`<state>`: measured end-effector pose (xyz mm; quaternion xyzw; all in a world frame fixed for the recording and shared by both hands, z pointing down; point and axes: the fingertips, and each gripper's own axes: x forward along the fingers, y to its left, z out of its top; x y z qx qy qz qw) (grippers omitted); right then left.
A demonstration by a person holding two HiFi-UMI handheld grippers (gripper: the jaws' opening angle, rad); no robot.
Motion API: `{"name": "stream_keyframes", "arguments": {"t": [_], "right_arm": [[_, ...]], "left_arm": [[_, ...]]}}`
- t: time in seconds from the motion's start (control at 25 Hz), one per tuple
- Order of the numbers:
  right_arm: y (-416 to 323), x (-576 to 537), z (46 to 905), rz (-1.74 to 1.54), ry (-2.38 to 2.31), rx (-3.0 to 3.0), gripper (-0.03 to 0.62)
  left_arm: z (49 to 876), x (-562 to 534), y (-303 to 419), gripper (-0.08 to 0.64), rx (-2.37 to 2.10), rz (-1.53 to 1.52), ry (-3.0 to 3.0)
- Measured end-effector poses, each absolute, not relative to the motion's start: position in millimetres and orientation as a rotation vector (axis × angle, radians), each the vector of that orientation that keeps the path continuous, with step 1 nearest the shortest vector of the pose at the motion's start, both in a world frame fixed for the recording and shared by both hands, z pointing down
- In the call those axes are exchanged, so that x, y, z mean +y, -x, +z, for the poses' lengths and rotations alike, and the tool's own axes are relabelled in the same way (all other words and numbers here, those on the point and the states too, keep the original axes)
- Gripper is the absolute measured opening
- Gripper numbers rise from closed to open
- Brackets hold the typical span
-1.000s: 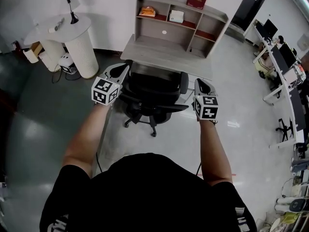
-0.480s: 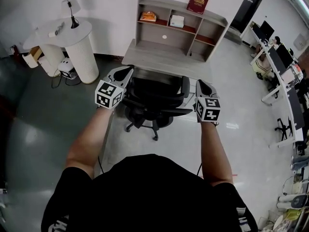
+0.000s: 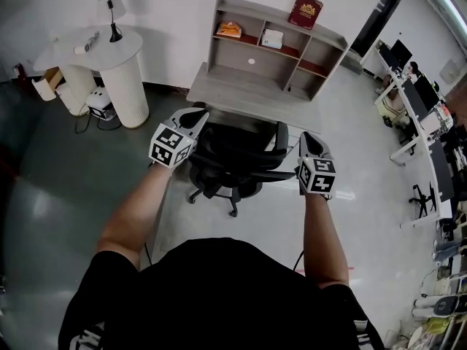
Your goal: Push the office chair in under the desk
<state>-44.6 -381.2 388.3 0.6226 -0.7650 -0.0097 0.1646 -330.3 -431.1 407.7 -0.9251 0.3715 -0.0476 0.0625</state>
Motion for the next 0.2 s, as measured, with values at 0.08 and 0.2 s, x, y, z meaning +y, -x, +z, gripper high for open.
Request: {"name": "stream_keyframes", "arguments": {"t": [0.08,0.2], "right_arm": [[58,-384,391,-0.023,-1.765,-2.176,0.008],[76,-390,394,-0.021,-1.754,-2.17,0.008]], "left_arm": [[410,-435,342,0.017,1.116,-0.148,2.8],[414,-442,358,0.017,1.109,-0.156,2.804]]}}
